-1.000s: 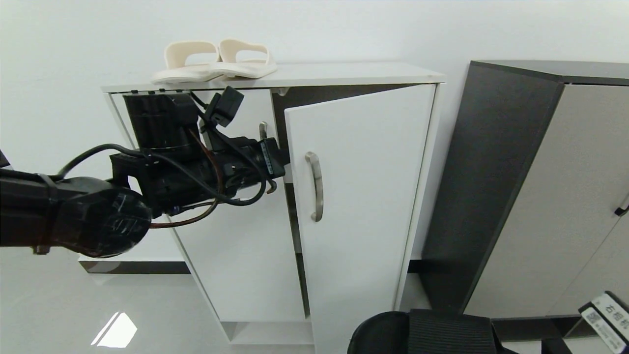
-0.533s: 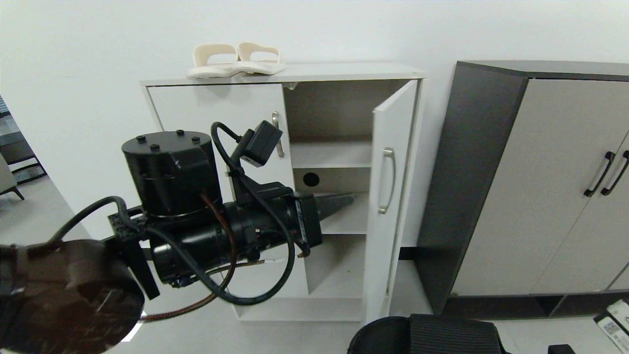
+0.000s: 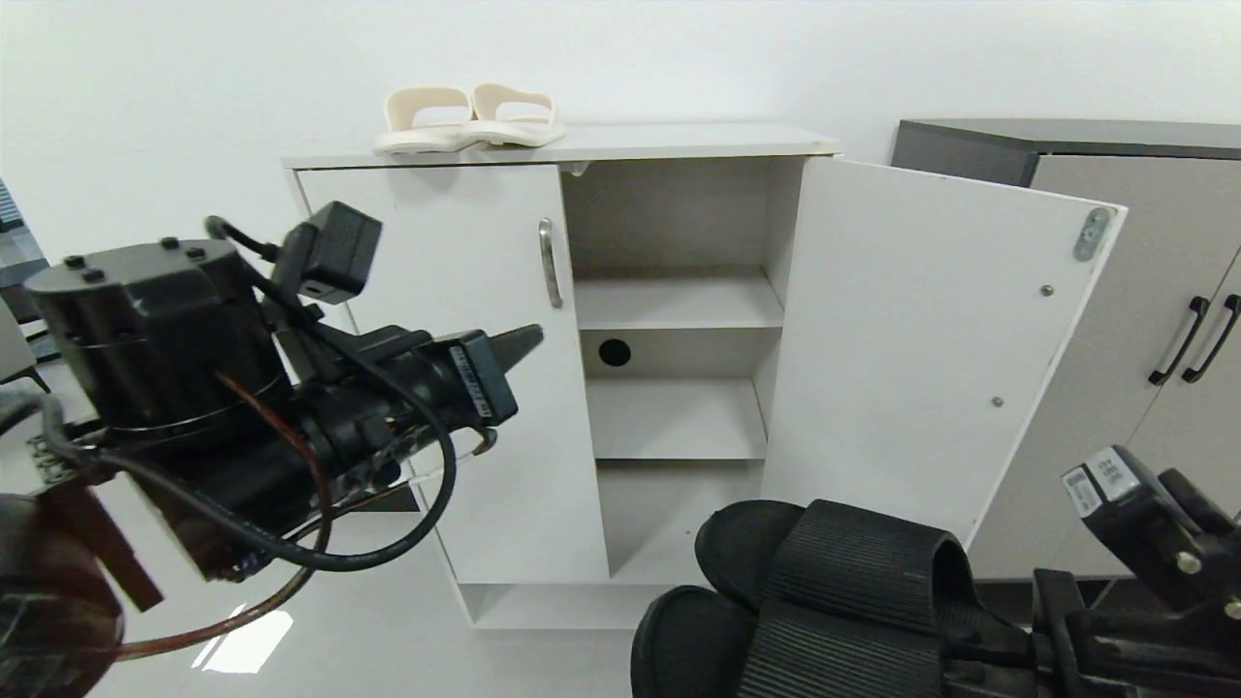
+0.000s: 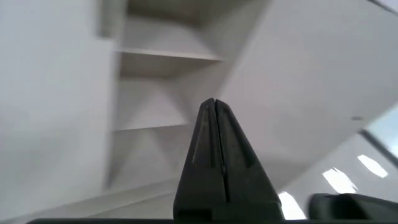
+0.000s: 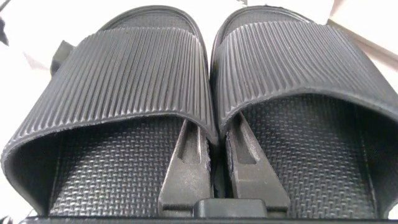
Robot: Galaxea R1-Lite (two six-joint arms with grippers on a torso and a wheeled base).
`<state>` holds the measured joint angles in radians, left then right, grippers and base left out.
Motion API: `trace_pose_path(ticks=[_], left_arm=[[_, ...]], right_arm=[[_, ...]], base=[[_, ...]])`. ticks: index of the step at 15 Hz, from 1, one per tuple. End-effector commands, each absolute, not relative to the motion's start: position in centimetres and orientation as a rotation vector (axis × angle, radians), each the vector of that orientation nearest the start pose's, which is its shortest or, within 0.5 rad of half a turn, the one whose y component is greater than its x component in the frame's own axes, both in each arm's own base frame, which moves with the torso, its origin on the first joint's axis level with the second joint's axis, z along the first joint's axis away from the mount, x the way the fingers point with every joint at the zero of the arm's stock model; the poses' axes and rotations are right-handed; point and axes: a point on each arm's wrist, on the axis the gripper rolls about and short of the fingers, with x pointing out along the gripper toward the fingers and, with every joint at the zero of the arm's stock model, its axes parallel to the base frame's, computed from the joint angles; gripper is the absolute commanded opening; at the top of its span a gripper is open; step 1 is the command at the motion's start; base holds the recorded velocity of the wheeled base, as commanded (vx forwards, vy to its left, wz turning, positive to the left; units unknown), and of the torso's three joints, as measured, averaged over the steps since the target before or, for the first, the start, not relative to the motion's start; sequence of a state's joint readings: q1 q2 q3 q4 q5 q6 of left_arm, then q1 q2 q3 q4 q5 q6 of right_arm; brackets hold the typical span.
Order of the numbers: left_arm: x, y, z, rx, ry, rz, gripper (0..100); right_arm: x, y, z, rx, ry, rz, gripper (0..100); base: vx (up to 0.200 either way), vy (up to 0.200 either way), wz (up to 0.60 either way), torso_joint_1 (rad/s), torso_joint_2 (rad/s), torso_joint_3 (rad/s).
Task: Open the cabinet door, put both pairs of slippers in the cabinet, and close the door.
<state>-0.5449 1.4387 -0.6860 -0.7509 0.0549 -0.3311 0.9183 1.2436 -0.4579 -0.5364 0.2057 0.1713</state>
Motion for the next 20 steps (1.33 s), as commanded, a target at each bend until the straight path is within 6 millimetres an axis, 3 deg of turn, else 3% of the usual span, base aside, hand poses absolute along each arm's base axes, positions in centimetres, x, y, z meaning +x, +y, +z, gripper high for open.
trace_pose_path(ticks=[1,4,7,9,10,11,12,13,14,16,19,20], left_arm=[[16.1,-9.0,24.0,-0.266,0.009,-0.28,0],[10.3,-3.1,23.1,-0.196,0.039,-0.03,0],[3.0,0.5,19.9,-0.161,0.012,0.291,0],[0.2,1.0,16.5,-0.094,0.01,0.483,0],[-0.1,1.0,15.9,-0.077,0.009,0.506,0],[-1.3,0.9,13.6,-0.027,-0.004,0.574,0],[-2.2,0.6,10.0,0.02,-0.009,0.654,0],[-2.0,0.6,8.4,0.014,0.023,0.646,0],[-1.9,0.5,8.4,-0.027,0.017,0.583,0],[-1.5,-0.4,8.2,-0.061,0.042,0.152,0],[-1.8,-0.5,8.2,-0.068,0.06,-0.261,0],[-1.8,-0.4,8.2,-0.094,0.058,-0.26,0]], right_arm=[[11.0,15.3,19.1,0.058,0.342,1.071,0],[11.2,15.4,19.7,0.065,0.31,0.994,0],[10.9,14.7,20.5,0.081,0.263,0.945,0],[10.7,14.3,20.3,0.078,0.262,0.935,0],[10.7,14.2,20.4,0.079,0.259,0.934,0],[10.5,13.9,20.4,0.078,0.249,0.932,0],[10.3,13.5,20.2,0.078,0.25,0.929,0],[10.2,13.5,20.1,0.077,0.252,0.93,0],[10.2,13.5,20.1,0.074,0.255,0.935,0],[10.3,13.7,20.0,0.071,0.261,0.94,0],[10.0,13.6,20.2,0.074,0.247,0.946,0],[10.0,13.5,20.3,0.07,0.24,0.948,0]], base=[[0.0,0.0,0.0,0.0,0.0,0.0],[0.0,0.0,0.0,0.0,0.0,0.0],[0.0,0.0,0.0,0.0,0.0,0.0],[0.0,0.0,0.0,0.0,0.0,0.0],[0.0,0.0,0.0,0.0,0.0,0.0],[0.0,0.0,0.0,0.0,0.0,0.0],[0.0,0.0,0.0,0.0,0.0,0.0],[0.0,0.0,0.0,0.0,0.0,0.0],[0.0,0.0,0.0,0.0,0.0,0.0],[0.0,0.0,0.0,0.0,0.0,0.0],[0.0,0.0,0.0,0.0,0.0,0.0],[0.0,0.0,0.0,0.0,0.0,0.0]])
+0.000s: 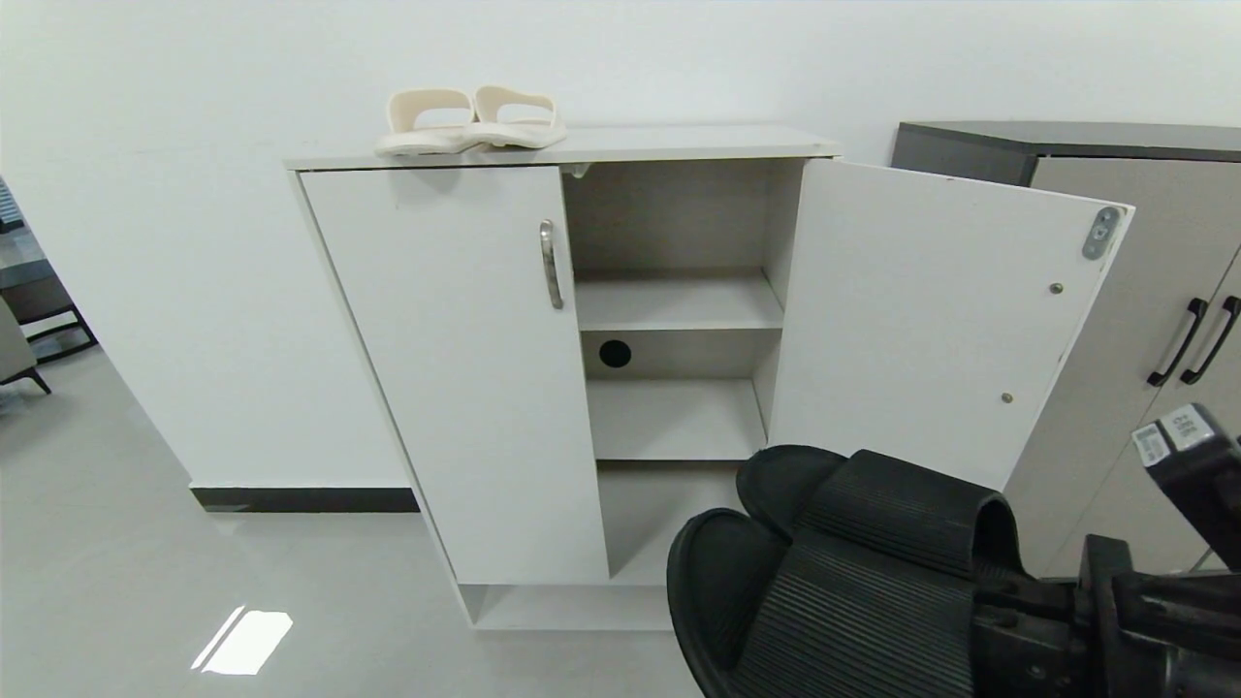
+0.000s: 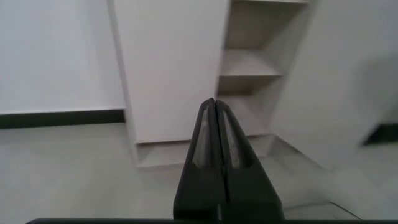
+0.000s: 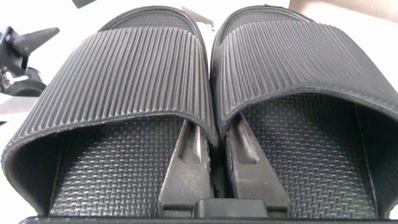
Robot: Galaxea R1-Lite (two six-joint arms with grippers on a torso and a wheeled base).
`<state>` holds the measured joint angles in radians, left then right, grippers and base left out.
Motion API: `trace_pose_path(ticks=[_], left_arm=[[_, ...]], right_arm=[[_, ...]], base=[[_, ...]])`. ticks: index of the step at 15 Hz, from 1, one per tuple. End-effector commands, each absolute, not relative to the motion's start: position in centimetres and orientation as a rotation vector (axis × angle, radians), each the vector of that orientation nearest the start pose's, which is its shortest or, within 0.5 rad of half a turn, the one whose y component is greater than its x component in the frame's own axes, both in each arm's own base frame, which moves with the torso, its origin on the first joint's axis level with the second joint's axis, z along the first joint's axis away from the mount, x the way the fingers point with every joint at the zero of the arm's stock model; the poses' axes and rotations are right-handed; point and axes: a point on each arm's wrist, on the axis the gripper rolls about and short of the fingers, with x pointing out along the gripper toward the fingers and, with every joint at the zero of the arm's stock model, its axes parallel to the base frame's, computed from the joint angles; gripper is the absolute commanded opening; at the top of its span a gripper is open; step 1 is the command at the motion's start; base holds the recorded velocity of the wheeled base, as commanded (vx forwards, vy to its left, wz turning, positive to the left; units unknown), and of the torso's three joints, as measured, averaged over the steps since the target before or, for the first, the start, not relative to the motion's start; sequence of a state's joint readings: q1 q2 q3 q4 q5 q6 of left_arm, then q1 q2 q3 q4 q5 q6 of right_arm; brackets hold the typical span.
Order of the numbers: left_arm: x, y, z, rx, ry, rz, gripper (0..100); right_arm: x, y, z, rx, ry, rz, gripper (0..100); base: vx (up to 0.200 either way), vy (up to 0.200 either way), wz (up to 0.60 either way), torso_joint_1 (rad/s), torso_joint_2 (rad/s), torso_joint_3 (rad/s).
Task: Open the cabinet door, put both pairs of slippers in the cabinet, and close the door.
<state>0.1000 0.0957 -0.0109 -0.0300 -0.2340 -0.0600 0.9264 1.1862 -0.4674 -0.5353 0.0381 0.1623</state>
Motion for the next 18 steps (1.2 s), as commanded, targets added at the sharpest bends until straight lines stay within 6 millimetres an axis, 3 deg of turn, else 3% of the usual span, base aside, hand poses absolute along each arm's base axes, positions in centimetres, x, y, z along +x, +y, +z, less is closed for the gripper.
trace_pose_path(ticks=[1,4,8,12,13,15,17,18], left_arm=[[-1.9,-0.4,8.1,-0.099,0.042,-0.225,0],[-2.3,0.3,8.0,-0.006,-0.029,0.133,0],[-2.3,-0.1,8.1,0.09,-0.046,-0.024,0],[-2.3,-0.3,7.9,-0.025,-0.021,-0.12,0],[-2.3,-0.3,7.9,-0.083,-0.016,-0.119,0],[-2.3,0.0,7.5,0.115,0.007,-0.017,0],[-1.7,-0.1,7.7,0.023,0.082,-0.042,0],[-2.3,-0.1,7.5,0.0,0.005,-0.055,0]], right_arm=[[9.9,13.4,20.3,0.071,0.238,0.949,0],[10.0,13.5,20.2,0.067,0.246,0.95,0],[9.8,13.5,19.6,0.057,0.262,0.953,0],[9.7,13.4,19.3,0.027,0.259,0.96,0],[9.7,13.3,19.1,0.027,0.265,0.965,0],[9.6,13.4,18.9,0.022,0.276,0.989,0],[9.6,13.6,18.9,0.022,0.28,0.991,0],[9.7,13.6,18.8,0.019,0.284,0.991,0]], base=[[0.0,0.0,0.0,0.0,0.0,0.0],[0.0,0.0,0.0,0.0,0.0,0.0],[0.0,0.0,0.0,0.0,0.0,0.0],[0.0,0.0,0.0,0.0,0.0,0.0],[0.0,0.0,0.0,0.0,0.0,0.0],[0.0,0.0,0.0,0.0,0.0,0.0],[0.0,0.0,0.0,0.0,0.0,0.0],[0.0,0.0,0.0,0.0,0.0,0.0]])
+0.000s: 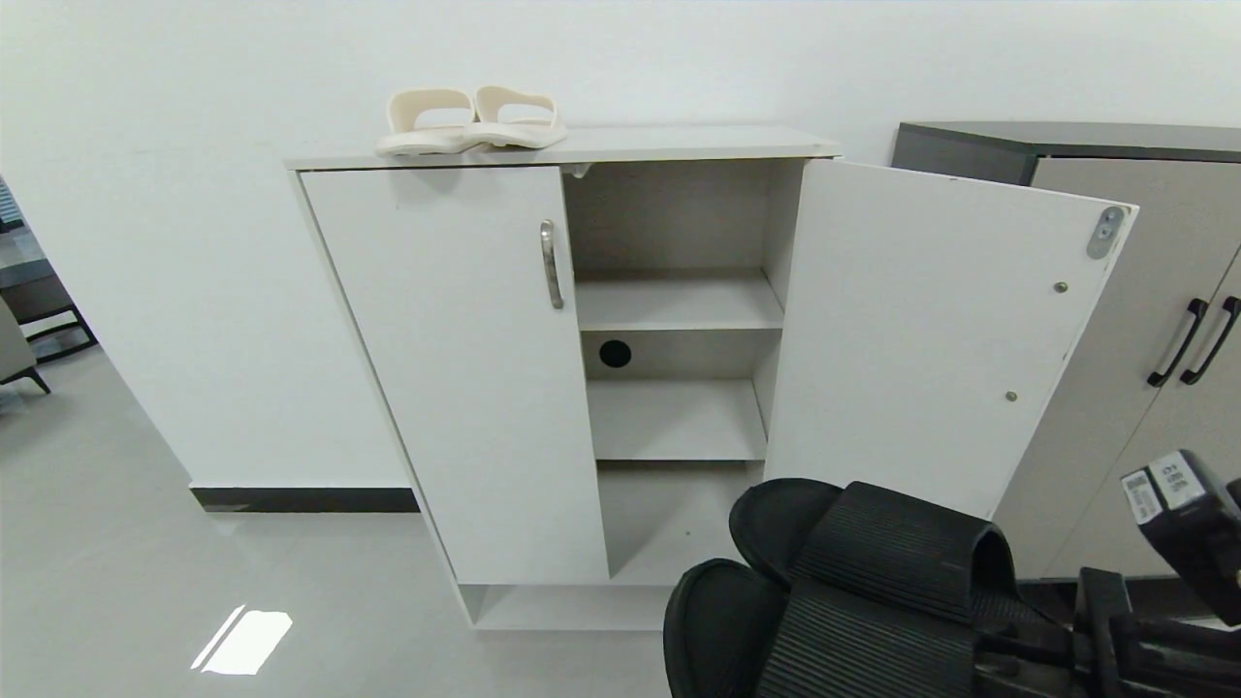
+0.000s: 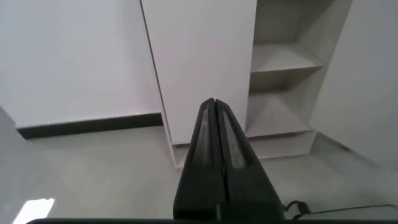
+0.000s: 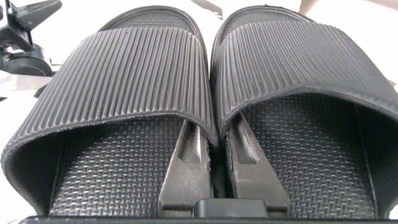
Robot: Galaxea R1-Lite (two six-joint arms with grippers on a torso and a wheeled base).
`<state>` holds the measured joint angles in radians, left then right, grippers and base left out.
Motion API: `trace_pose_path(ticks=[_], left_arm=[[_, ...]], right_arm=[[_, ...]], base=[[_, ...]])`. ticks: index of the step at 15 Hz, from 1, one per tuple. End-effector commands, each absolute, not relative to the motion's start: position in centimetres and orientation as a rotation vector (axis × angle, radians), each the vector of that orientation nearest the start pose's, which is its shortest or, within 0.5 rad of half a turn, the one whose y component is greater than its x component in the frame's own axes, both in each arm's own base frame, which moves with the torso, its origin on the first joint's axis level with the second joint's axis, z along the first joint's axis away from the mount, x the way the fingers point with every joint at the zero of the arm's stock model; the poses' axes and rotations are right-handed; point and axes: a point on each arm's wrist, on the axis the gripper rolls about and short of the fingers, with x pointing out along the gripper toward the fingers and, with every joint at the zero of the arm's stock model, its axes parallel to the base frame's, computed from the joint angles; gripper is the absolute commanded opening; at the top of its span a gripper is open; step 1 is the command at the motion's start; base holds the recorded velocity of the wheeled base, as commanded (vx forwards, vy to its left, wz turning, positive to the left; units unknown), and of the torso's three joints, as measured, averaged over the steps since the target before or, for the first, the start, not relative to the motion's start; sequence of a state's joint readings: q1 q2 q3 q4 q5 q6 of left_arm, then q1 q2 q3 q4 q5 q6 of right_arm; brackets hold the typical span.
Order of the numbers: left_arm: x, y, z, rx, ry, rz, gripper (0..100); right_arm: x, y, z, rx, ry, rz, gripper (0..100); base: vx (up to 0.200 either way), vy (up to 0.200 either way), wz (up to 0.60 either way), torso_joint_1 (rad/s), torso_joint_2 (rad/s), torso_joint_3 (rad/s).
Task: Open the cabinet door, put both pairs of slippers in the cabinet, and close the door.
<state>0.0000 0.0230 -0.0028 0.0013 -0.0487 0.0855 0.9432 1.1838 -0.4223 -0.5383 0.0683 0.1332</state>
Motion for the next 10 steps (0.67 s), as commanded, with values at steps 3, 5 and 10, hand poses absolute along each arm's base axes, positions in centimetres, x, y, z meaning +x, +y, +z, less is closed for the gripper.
trace_pose_path(ticks=[3,5,10], left_arm=[[-2.3,-0.1,7.6,-0.017,0.002,-0.04,0],[-2.3,-0.1,7.6,0.003,0.001,-0.035,0],[-2.3,-0.1,7.5,0.005,0.003,-0.037,0]], right_arm=[[10.9,15.2,16.9,-0.014,0.386,0.961,0],[11.8,17.9,15.2,0.023,0.484,0.959,0],[15.3,26.8,11.5,0.111,0.449,0.586,0]], base=[[0.0,0.0,0.0,0.0,0.0,0.0],[0.0,0.0,0.0,0.0,0.0,0.0],[0.0,0.0,0.0,0.0,0.0,0.0]])
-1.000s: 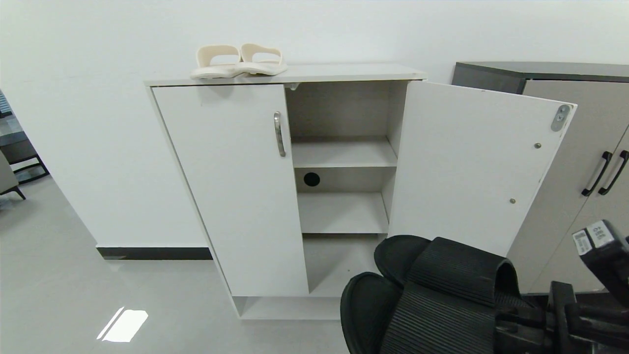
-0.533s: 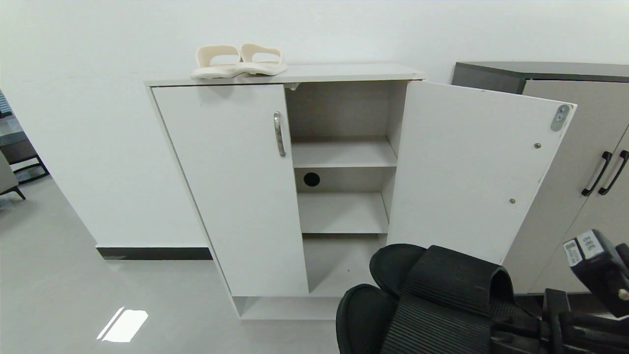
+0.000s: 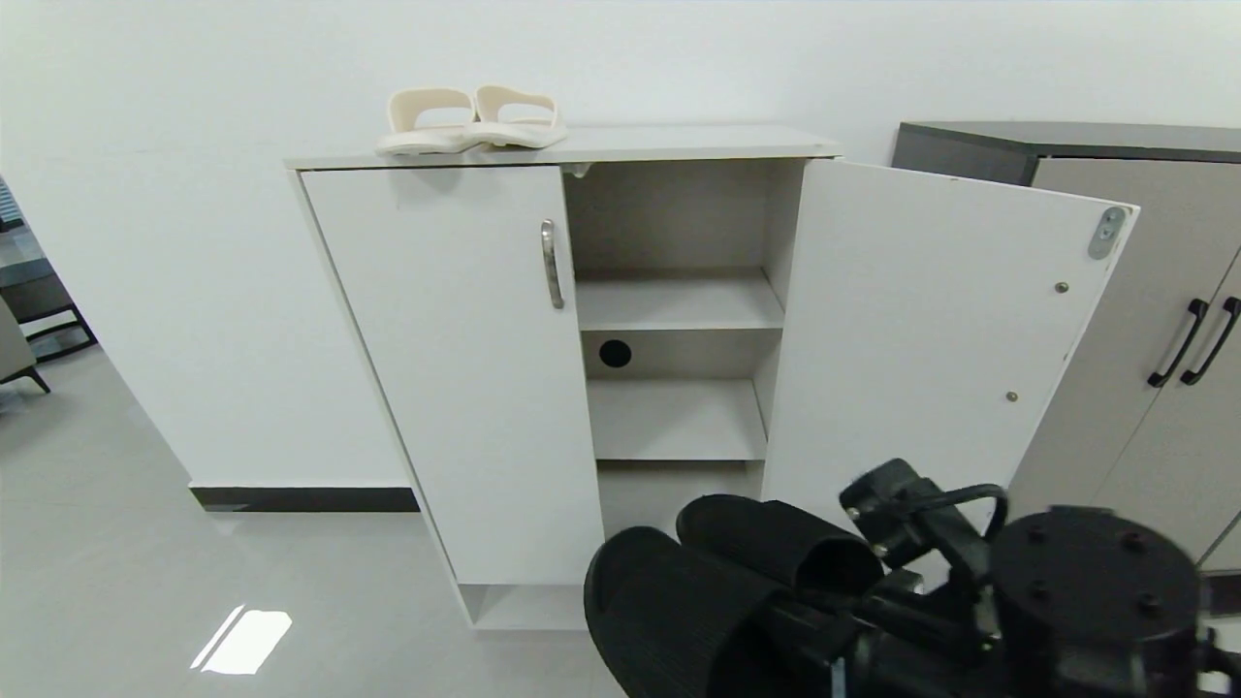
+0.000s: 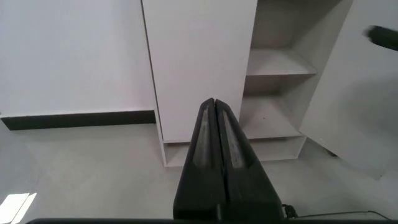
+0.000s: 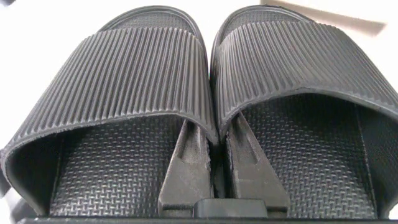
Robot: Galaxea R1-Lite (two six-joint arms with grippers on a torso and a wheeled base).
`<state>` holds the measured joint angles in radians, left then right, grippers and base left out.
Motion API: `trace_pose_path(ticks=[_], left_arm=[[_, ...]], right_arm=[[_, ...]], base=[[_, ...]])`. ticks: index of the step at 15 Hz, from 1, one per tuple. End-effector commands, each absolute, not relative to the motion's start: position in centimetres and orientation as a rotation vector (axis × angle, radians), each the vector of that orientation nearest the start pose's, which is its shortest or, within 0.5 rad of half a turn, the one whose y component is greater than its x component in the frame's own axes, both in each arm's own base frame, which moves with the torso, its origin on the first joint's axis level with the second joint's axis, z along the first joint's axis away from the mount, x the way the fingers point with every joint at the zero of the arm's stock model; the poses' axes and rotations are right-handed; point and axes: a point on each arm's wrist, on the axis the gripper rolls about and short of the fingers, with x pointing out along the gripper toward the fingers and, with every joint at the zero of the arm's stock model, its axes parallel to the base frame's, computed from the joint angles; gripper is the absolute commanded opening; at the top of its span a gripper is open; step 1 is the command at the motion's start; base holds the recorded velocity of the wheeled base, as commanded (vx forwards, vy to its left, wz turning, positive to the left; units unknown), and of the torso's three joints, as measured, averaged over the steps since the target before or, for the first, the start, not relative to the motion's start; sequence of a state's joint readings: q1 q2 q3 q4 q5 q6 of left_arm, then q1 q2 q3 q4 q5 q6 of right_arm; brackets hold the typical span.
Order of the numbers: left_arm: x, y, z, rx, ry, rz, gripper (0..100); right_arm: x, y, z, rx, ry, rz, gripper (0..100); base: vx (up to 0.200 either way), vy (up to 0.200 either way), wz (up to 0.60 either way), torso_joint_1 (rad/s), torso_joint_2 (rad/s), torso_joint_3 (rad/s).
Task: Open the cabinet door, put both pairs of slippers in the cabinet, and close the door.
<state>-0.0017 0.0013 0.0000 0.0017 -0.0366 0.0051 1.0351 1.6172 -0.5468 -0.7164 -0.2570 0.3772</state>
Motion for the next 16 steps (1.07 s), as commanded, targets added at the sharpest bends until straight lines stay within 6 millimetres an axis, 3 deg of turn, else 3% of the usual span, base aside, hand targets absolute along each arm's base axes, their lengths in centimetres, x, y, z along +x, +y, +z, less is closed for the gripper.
trace_pose_path(ticks=[1,7,9,16], left_arm=[[-2.3,-0.1,7.5,0.008,0.003,-0.043,0],[-2.3,-0.1,7.5,0.001,0.003,-0.043,0],[-2.3,-0.1,7.5,0.003,0.003,-0.044,0],[-2.3,-0.1,7.5,0.005,0.003,-0.043,0]], right_arm=[[16.0,27.7,11.2,0.104,0.424,0.519,0],[17.0,27.8,10.7,0.097,0.387,0.397,0],[17.3,27.8,10.1,0.084,0.398,0.386,0],[21.5,29.1,8.1,0.069,0.359,0.191,0]], base=[[0.0,0.0,0.0,0.0,0.0,0.0],[0.0,0.0,0.0,0.0,0.0,0.0],[0.0,0.2,0.0,0.0,0.0,0.0],[0.0,0.029,0.0,0.001,0.0,0.001]])
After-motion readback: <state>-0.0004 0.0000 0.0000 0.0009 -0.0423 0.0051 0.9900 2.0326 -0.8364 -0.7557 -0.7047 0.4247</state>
